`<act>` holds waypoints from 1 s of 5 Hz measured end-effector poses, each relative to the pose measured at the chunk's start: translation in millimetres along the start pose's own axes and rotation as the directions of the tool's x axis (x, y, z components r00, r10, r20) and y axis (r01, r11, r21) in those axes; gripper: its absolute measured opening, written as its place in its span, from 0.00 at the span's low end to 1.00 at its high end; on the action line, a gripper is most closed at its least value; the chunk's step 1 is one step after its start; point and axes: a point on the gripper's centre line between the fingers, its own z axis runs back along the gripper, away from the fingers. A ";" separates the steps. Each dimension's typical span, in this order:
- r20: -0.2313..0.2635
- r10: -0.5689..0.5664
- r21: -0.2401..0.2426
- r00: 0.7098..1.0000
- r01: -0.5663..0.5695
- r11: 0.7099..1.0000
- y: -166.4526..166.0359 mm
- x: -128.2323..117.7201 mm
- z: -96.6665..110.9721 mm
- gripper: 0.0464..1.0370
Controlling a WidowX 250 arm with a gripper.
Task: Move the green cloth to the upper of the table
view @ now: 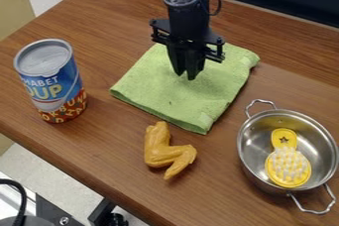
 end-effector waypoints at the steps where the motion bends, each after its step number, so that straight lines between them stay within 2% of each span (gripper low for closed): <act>1: -0.006 0.008 -0.003 1.000 -0.008 1.000 -3.2 1.1 -6.8 0.01; 3: 0.003 -0.005 -0.005 1.000 0.005 1.000 -3.1 1.0 -16.0 0.01; 5: 0.016 -0.015 -0.005 1.000 0.015 1.000 -2.2 13.5 -18.5 0.01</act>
